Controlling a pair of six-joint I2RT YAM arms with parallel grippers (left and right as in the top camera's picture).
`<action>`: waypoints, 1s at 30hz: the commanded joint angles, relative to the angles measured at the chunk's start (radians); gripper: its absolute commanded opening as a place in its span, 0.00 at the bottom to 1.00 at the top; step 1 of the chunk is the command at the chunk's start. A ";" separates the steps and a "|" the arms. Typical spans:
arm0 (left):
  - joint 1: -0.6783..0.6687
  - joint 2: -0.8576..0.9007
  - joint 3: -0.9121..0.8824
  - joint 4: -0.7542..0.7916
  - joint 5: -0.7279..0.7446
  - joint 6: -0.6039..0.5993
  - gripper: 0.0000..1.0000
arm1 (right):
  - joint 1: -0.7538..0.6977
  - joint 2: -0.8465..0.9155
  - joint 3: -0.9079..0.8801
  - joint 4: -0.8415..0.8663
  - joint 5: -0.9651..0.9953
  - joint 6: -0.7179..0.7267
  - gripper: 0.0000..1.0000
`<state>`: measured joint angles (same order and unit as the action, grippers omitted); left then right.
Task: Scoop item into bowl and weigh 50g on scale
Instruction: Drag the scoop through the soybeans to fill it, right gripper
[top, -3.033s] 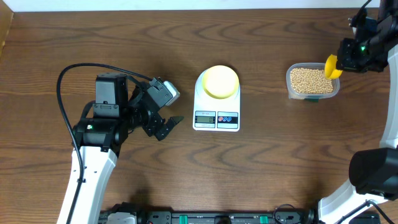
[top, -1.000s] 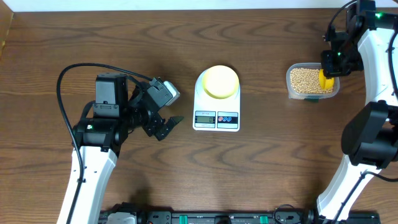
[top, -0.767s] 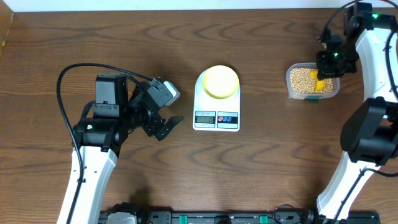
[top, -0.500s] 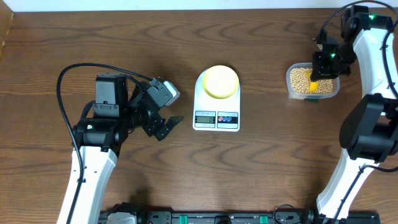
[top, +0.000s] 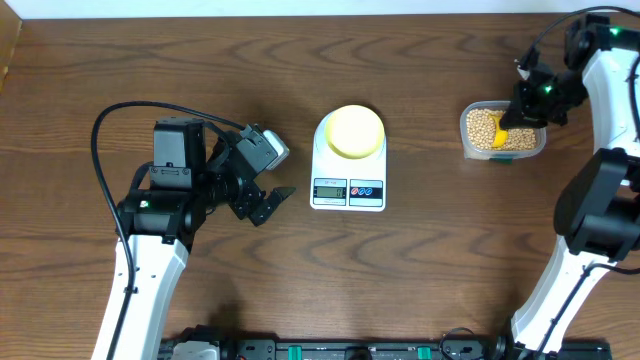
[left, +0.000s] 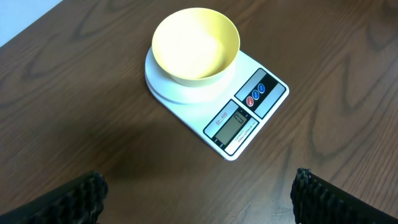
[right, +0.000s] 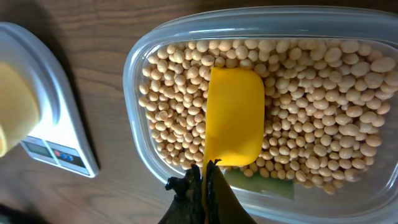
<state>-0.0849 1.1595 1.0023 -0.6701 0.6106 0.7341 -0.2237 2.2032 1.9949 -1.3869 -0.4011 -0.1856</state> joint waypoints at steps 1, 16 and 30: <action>0.006 0.004 0.017 0.000 -0.002 0.006 0.96 | -0.007 0.010 -0.002 -0.004 -0.122 -0.024 0.01; 0.006 0.004 0.017 0.000 -0.002 0.006 0.96 | -0.096 0.024 -0.002 -0.027 -0.220 -0.056 0.01; 0.006 0.004 0.017 0.000 -0.002 0.006 0.96 | -0.253 0.077 -0.002 -0.089 -0.439 -0.132 0.01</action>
<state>-0.0849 1.1595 1.0023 -0.6701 0.6106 0.7341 -0.4244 2.2795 1.9942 -1.4685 -0.7250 -0.2687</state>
